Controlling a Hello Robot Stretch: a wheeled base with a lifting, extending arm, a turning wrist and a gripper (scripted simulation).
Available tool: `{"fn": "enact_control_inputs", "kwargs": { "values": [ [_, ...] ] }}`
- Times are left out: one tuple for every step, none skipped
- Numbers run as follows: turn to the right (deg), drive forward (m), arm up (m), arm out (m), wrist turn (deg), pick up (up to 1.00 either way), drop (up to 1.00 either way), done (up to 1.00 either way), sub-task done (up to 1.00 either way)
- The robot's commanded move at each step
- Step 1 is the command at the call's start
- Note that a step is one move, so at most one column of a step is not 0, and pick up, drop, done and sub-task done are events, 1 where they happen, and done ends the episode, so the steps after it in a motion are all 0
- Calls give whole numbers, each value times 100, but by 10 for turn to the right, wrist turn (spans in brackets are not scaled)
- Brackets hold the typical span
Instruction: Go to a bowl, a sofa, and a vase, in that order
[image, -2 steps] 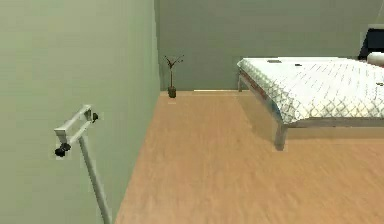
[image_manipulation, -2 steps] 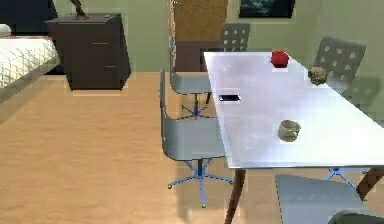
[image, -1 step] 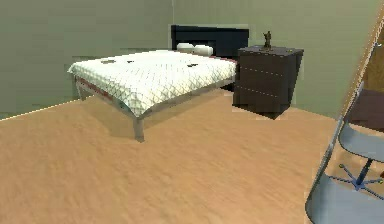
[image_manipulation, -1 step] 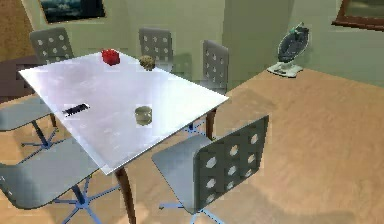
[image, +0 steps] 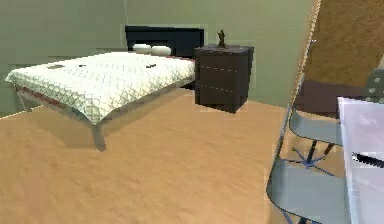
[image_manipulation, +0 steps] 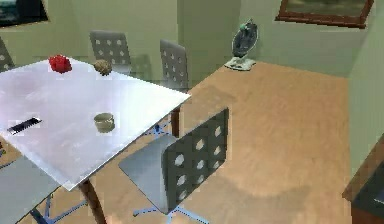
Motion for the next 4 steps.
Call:
{"fn": "enact_control_inputs", "kwargs": {
  "values": [
    [0,90,0,0,0,0,0,0,0],
    [300,0,0,0,0,0,0,0,0],
    [0,100,0,0,0,0,0,0,0],
    [30,0,0,0,0,0,0,0,0]
  ]
}}
